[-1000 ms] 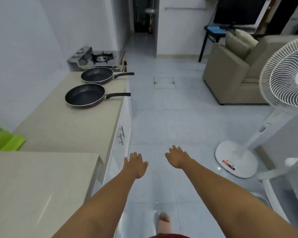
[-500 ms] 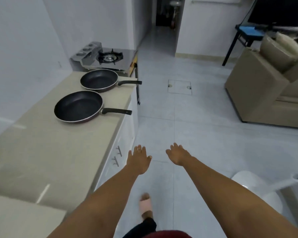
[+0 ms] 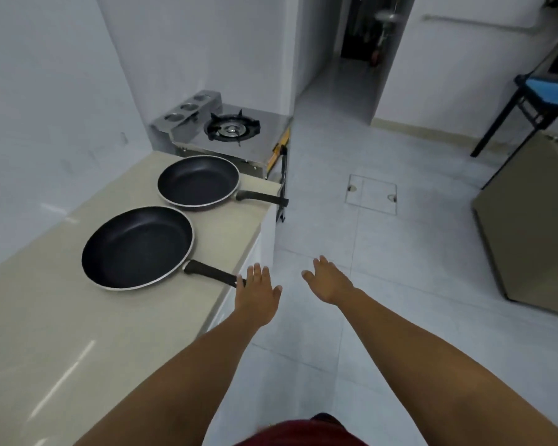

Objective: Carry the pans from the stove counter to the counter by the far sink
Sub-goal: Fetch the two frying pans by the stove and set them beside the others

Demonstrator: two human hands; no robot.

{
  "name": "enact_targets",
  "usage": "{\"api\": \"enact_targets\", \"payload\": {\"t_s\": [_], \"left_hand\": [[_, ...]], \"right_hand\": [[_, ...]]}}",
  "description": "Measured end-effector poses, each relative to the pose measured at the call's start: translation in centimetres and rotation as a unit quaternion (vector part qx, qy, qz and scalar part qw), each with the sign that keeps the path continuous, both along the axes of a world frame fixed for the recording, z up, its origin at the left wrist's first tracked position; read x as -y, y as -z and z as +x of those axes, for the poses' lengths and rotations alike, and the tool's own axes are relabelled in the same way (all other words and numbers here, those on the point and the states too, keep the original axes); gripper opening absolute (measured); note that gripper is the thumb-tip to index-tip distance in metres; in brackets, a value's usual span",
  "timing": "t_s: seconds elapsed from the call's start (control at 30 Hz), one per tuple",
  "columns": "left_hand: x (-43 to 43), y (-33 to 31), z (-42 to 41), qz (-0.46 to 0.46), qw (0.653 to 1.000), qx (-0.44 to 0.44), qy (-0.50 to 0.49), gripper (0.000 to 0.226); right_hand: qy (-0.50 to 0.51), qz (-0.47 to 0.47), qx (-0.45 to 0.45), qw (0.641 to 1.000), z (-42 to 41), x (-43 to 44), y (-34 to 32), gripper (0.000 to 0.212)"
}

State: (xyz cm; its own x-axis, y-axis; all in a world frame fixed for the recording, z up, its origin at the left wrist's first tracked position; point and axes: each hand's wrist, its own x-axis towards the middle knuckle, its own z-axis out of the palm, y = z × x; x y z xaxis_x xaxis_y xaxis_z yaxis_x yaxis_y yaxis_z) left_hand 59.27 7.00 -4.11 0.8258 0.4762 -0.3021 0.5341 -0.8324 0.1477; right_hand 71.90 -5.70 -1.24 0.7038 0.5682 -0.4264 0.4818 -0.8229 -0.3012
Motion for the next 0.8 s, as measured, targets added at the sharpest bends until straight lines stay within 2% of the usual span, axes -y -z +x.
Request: {"api": "enact_targets", "payload": {"t_s": [0.17,0.3,0.53,0.7,0.8], "left_hand": [[-4.8,1.3,2.9,-0.033,0.993,-0.03,-0.107,0.067],[-8.0,2.3,5.1,-0.046,0.974,-0.026,-0.218,0.066],[-8.6,3.2,7.5,-0.054,0.898,0.026,-0.435,0.065],[-7.2,4.0,6.6,-0.013,0.85,0.067,-0.522,0.061],[-6.8,4.5,6.3,-0.033,0.795,0.088,-0.599,0.061]], "right_hand": [[-0.069,0.02,0.007,0.997,6.9,-6.6,-0.9,0.065],[-0.136,0.02,0.015,0.99,12.5,-11.9,-1.4,0.063],[-0.256,0.0,0.041,0.966,19.7,-19.5,-0.7,0.061],[-0.266,-0.018,0.015,0.964,23.4,-22.6,1.2,0.057],[-0.275,-0.044,0.001,0.961,24.7,-24.2,2.5,0.06]]}}
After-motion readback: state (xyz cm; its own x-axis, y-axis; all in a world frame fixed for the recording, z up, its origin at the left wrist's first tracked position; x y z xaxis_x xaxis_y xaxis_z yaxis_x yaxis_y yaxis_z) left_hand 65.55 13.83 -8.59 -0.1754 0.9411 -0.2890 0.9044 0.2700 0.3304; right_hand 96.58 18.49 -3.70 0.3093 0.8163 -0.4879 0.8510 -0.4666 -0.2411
